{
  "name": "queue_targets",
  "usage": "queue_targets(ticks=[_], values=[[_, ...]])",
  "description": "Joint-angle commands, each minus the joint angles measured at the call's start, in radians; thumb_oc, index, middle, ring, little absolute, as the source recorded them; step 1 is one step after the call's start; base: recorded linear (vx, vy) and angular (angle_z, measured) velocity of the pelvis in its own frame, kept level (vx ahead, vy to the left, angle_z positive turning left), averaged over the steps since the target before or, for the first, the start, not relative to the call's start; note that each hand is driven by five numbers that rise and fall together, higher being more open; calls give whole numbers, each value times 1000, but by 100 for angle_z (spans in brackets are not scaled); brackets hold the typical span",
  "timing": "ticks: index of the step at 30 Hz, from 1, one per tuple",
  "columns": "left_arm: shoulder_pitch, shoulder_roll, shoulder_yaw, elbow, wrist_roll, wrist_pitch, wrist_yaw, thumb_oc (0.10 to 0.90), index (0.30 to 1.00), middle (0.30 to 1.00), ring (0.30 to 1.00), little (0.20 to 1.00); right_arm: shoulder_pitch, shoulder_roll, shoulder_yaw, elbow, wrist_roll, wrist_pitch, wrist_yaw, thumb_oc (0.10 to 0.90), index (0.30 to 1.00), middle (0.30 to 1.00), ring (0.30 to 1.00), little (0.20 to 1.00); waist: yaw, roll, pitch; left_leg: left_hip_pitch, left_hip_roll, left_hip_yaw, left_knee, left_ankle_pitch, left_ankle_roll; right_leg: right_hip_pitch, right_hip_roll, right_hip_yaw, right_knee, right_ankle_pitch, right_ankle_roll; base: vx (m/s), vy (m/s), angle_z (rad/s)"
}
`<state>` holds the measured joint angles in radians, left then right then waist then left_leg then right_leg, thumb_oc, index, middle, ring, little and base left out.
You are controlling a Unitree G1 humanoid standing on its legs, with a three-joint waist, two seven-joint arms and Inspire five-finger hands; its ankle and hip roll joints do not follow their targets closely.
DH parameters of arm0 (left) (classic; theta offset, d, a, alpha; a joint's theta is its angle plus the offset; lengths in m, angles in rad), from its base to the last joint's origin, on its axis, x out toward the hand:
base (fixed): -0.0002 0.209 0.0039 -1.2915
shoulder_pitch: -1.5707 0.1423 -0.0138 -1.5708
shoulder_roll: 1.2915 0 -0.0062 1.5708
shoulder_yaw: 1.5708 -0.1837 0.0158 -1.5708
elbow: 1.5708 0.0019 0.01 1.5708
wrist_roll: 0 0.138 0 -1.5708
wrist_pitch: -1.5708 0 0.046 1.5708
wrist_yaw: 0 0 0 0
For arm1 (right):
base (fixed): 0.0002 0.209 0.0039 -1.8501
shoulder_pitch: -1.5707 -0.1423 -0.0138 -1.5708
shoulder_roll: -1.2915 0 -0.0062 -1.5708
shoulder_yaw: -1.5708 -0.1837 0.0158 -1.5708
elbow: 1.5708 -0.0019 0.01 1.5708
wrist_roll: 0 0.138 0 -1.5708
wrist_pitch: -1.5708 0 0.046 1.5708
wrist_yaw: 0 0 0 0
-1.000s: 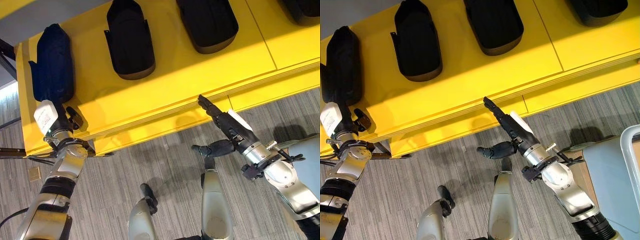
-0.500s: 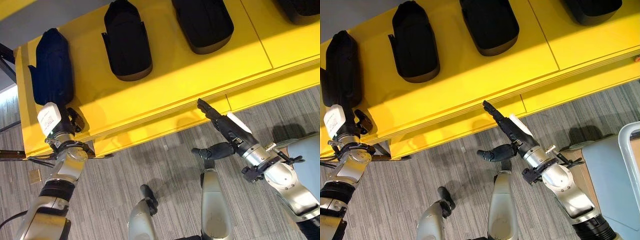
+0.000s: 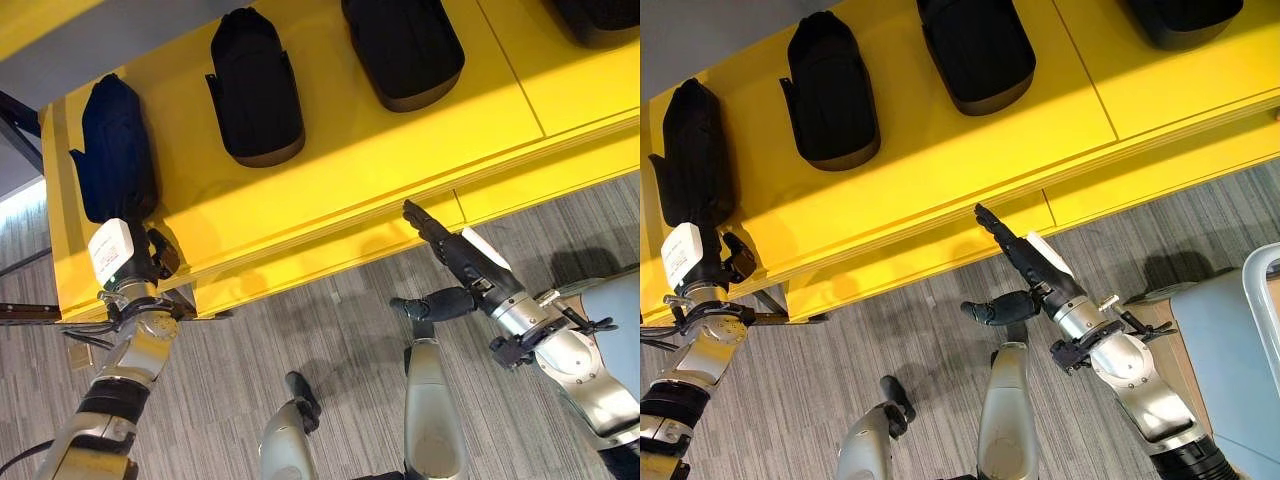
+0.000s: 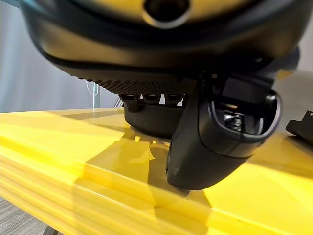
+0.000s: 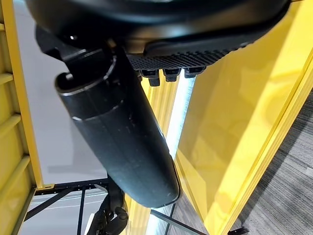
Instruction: Move parts from the plastic box to the shelf.
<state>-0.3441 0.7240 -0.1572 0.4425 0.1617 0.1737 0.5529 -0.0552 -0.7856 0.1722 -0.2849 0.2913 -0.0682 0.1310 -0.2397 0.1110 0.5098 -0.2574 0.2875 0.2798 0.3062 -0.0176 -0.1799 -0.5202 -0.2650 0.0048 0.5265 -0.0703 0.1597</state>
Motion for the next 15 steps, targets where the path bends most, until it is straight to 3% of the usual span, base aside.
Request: queue_targets(ticks=[1, 2, 7, 13, 14, 15], values=[[36, 25, 15, -31, 4, -12, 1, 900, 1000, 1000, 1000, 1000, -44, 66, -62, -136, -7, -131, -2, 900, 1000, 1000, 1000, 1000, -5, -59, -44, -20, -73, 29, 84, -24, 86, 71, 78, -46, 10, -93, -72, 0, 0, 0], [39, 21, 15, -30, 6, -15, 5, 900, 1000, 1000, 1000, 1000, -43, 66, -64, -136, -9, -130, -2, 900, 1000, 1000, 1000, 1000, -4, -58, -46, -13, -78, 18, 90, -45, 76, 78, 75, -42, 20, -116, -65, 0, 0, 0], [32, 16, 27, -17, 0, -30, 32, 900, 1000, 1000, 1000, 1000, -46, 66, -64, -133, -8, -129, -9, 900, 1000, 1000, 1000, 1000, -2, -60, -47, -26, -74, 27, 89, -29, 87, 65, 78, -46, 16, -95, -74, -14, -6, 1], [10, -16, 101, -19, -40, -100, 225, 900, 1000, 1000, 1000, 1000, -49, 84, -48, -121, -21, -133, -19, 900, 1000, 1000, 1000, 1000, 5, -73, -57, -25, -75, 9, 103, -51, 75, 73, 76, -44, 39, -129, -73, 23, -17, 2], [6, -16, 109, -16, -35, -104, 247, 900, 1000, 1000, 1000, 1000, -53, 85, -44, -120, -22, -134, -19, 900, 1000, 1000, 1000, 1000, 5, -74, -56, -35, -70, 20, 98, -30, 84, 62, 80, -48, 32, -106, -81, 20, -9, 3], [-13, -6, 130, -2, -20, -110, 284, 900, 1000, 1000, 1000, 1000, -56, 85, -41, -116, -18, -130, -17, 900, 1000, 1000, 1000, 1000, 4, -77, -61, -28, -73, 9, 105, -50, 73, 70, 79, -41, 44, -131, -75, 0, 0, 0]])
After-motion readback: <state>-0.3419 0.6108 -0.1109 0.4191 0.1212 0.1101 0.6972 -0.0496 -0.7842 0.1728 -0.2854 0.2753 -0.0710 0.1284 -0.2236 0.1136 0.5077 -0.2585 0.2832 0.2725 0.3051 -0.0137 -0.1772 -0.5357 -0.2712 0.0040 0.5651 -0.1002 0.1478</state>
